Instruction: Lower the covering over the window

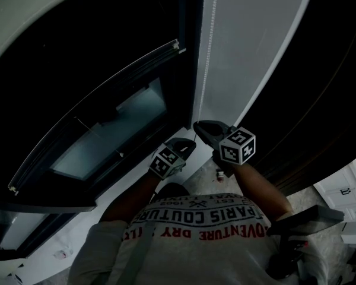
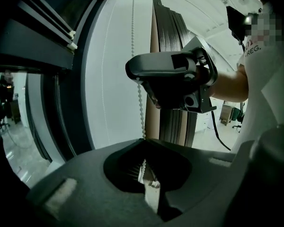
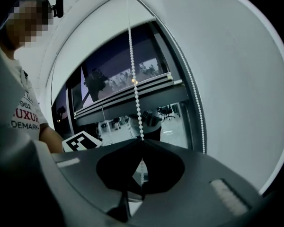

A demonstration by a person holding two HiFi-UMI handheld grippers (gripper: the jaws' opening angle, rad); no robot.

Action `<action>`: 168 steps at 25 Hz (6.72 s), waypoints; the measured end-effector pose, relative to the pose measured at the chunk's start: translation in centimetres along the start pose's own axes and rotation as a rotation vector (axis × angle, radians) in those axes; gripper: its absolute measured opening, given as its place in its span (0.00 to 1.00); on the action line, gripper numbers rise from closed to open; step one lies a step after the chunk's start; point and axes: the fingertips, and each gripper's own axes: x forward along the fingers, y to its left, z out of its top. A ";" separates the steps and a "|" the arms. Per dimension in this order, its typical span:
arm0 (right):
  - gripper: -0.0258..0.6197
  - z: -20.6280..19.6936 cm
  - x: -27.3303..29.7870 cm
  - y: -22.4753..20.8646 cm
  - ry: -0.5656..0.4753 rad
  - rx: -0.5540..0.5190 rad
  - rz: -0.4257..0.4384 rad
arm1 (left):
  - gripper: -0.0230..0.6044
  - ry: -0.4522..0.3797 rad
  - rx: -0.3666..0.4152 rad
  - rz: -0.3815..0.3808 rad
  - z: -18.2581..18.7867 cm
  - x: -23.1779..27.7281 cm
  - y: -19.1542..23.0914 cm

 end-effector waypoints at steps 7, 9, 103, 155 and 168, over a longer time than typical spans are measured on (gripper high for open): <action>0.05 0.2 0.3 -0.3 -0.020 0.018 -0.007 | 0.06 -0.037 0.066 0.051 0.1 -1.1 0.8; 0.05 0.2 -0.1 -0.9 -0.022 0.004 -0.024 | 0.09 -0.064 0.081 0.076 1.0 -1.6 1.1; 0.19 12.1 -3.6 4.1 -0.106 -0.215 0.108 | 0.04 -0.158 -0.050 -0.005 10.0 -4.2 -0.8; 0.05 -0.6 -2.4 1.8 -0.011 -0.028 0.031 | 0.05 0.056 -0.164 -0.020 -3.3 0.0 -3.1; 0.05 -1.2 -2.3 1.5 -0.016 0.008 0.030 | 0.20 0.057 -0.203 0.046 -4.2 -1.6 -0.8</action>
